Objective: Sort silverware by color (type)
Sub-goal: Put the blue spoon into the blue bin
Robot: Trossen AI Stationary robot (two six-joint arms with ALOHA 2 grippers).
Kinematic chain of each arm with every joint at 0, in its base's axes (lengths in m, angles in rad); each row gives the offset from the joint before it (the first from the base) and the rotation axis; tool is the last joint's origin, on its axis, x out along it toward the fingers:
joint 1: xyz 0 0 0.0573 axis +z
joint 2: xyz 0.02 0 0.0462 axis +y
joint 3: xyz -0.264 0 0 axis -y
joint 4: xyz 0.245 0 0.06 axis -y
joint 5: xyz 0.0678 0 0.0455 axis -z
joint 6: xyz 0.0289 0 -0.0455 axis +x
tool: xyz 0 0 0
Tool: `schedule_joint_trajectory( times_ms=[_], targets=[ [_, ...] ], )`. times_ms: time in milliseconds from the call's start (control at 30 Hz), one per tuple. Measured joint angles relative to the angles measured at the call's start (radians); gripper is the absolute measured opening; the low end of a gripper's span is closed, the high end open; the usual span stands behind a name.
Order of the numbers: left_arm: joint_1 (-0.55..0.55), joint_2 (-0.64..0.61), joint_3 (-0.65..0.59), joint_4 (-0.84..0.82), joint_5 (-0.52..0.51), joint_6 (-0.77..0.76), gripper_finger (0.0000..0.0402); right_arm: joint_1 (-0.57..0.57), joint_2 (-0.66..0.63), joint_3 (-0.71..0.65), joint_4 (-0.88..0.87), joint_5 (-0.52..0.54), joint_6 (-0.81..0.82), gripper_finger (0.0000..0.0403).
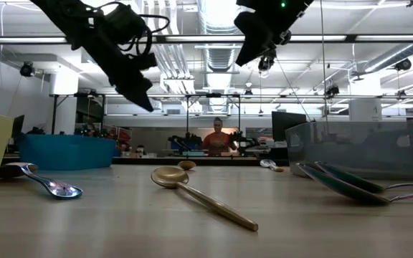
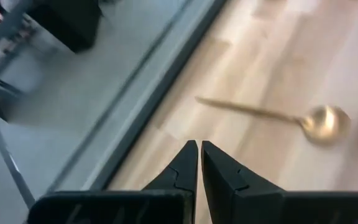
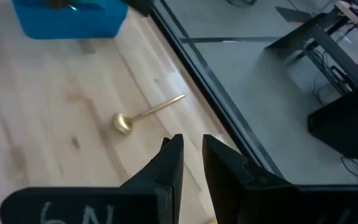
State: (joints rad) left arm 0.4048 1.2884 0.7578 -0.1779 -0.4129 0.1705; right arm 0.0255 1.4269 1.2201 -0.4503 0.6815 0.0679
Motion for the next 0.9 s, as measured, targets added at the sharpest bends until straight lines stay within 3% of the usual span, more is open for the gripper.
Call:
schedule_joint_trajectory(
  times_ms=[233, 500, 767, 900],
  targets=[
    [-0.074, 0.0, 0.0, -0.206, 0.0, -0.085, 0.0004, -0.03, 0.0, 0.0, -0.016, 0.0, -0.027, 0.0052],
    [-0.13, 0.001, 0.062, -0.347, 0.076, -0.04, 0.0004, -0.031, 0.0, -0.004, -0.016, 0.0, -0.049, 0.0052],
    [-0.133, 0.002, 0.18, -0.371, 0.307, 0.007, 0.0004, -0.031, 0.001, -0.037, -0.016, 0.0, -0.056, 0.0052],
    [-0.134, 0.002, 0.205, -0.373, 0.407, -0.042, 0.0004, -0.031, 0.001, -0.082, -0.016, -0.002, -0.088, 0.0052]
  ],
)
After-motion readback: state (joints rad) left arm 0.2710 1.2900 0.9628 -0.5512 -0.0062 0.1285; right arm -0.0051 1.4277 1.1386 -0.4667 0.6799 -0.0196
